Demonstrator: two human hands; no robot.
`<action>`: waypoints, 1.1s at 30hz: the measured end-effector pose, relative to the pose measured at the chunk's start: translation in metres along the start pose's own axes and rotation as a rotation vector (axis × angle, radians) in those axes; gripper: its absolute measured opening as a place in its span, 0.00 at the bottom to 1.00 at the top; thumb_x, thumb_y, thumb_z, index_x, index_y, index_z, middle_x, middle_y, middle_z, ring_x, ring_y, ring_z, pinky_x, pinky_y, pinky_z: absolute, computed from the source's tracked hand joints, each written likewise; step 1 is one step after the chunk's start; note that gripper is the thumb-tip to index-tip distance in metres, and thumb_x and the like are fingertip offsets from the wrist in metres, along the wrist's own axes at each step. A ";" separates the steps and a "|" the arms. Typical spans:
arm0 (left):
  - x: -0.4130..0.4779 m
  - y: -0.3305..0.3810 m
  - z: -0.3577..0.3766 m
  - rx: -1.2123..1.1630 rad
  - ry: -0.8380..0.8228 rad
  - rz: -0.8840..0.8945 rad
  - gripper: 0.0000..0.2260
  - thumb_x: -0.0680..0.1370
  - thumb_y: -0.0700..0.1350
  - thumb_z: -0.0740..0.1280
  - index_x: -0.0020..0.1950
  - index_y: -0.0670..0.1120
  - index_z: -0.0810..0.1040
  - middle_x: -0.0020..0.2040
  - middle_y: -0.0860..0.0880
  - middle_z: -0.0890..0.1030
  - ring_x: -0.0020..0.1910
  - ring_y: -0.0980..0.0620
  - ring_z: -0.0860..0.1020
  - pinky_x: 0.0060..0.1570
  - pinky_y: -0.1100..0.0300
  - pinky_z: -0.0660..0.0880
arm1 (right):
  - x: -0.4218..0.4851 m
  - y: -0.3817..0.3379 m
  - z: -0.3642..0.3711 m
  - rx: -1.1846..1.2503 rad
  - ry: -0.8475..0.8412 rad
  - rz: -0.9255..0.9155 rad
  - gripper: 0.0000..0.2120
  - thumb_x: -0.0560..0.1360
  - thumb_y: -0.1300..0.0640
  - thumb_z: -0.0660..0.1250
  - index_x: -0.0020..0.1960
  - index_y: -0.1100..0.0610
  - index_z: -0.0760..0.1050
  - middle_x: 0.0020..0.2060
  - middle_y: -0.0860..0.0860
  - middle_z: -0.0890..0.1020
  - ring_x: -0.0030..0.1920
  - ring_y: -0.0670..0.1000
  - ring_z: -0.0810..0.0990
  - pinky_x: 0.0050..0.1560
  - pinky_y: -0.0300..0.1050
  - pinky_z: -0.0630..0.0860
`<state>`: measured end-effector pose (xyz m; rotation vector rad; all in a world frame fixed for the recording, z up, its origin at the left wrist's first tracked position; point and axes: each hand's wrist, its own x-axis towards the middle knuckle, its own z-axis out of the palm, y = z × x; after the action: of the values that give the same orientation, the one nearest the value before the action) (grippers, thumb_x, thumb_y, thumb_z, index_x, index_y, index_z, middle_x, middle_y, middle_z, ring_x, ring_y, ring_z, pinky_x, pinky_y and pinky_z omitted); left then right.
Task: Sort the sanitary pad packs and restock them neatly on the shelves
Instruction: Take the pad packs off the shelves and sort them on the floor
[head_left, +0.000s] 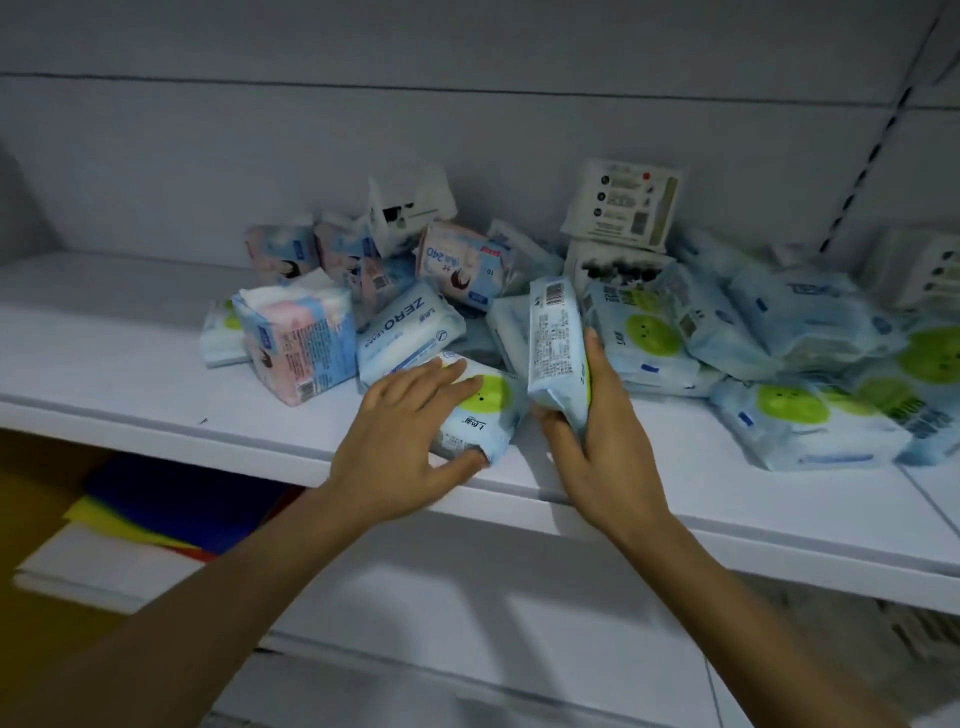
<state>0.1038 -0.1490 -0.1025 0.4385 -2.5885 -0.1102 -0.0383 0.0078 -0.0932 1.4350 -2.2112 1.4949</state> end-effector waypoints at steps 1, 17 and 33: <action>0.002 0.002 -0.002 -0.034 -0.006 -0.022 0.30 0.73 0.66 0.57 0.72 0.54 0.69 0.73 0.53 0.68 0.72 0.51 0.64 0.70 0.50 0.59 | 0.000 -0.001 -0.001 0.017 0.006 0.007 0.34 0.79 0.47 0.62 0.78 0.49 0.49 0.72 0.42 0.63 0.69 0.41 0.64 0.65 0.38 0.64; -0.034 0.077 -0.112 -1.247 0.680 -0.920 0.25 0.82 0.61 0.48 0.56 0.49 0.80 0.50 0.46 0.85 0.53 0.43 0.82 0.59 0.45 0.76 | -0.024 -0.069 0.001 0.286 0.025 -0.505 0.31 0.75 0.55 0.63 0.75 0.52 0.56 0.74 0.49 0.62 0.75 0.51 0.61 0.73 0.50 0.62; -0.262 -0.053 -0.206 -1.567 0.554 -0.795 0.27 0.76 0.62 0.61 0.71 0.51 0.71 0.68 0.43 0.75 0.68 0.40 0.72 0.70 0.36 0.61 | -0.112 -0.254 0.181 0.836 -0.656 -0.284 0.35 0.71 0.28 0.59 0.70 0.48 0.68 0.63 0.43 0.76 0.63 0.47 0.76 0.57 0.47 0.77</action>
<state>0.4356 -0.1126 -0.0556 0.6415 -1.0562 -1.7555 0.2811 -0.0777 -0.0772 2.6639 -1.4917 2.1830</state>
